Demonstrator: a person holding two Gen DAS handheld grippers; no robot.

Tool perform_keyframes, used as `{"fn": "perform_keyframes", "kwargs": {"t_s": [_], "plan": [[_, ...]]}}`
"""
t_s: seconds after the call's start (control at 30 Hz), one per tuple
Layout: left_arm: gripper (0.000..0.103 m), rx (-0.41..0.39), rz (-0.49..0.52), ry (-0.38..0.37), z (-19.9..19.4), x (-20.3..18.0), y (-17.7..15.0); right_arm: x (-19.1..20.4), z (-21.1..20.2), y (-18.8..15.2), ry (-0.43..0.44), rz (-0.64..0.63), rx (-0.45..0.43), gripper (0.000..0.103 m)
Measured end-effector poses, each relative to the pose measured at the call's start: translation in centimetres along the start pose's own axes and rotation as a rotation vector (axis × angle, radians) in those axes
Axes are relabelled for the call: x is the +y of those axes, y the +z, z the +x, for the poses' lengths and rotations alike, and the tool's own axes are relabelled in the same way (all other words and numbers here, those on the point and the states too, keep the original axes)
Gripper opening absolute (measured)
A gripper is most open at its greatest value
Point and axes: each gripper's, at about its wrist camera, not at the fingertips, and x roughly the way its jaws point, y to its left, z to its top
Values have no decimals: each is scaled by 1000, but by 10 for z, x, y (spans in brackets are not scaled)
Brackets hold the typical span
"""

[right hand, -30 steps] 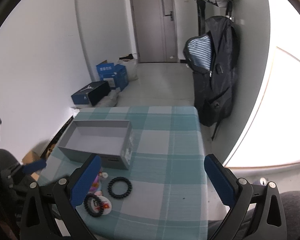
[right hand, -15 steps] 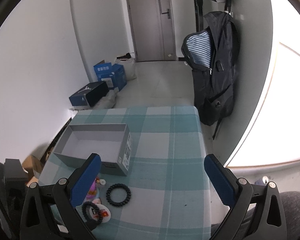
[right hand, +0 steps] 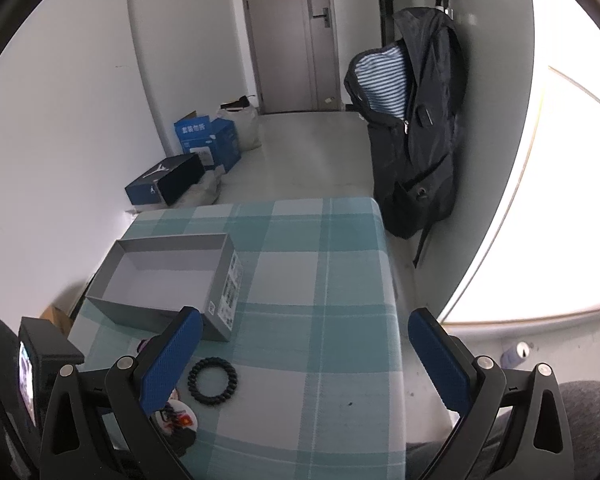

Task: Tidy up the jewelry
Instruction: 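Lower the left gripper onto the black coiled hair tie and close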

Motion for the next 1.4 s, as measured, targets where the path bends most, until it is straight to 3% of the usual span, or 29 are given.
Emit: {"fn": "perform_keyframes", "kwargs": {"t_s": [0.27, 0.5, 0.87, 1.13, 1.33, 1.4], "plan": [[63, -15, 22, 19, -4, 9, -2, 2, 0, -1, -1, -9, -1, 103], [48, -12, 18, -13, -5, 12, -4, 6, 1, -1, -9, -16, 0, 103], [45, -5, -17, -24, -14, 29, -5, 8, 5, -3, -24, -14, 27, 103], [45, -28, -65, -48, -26, 45, 0, 16, 39, -14, 143, 9, 226, 101], [45, -67, -85, -89, -35, 54, 4, 33, 63, -27, 142, -22, 341, 85], [45, -72, -104, -104, -36, 60, 5, 40, 74, -32, 138, -47, 393, 68]]}}
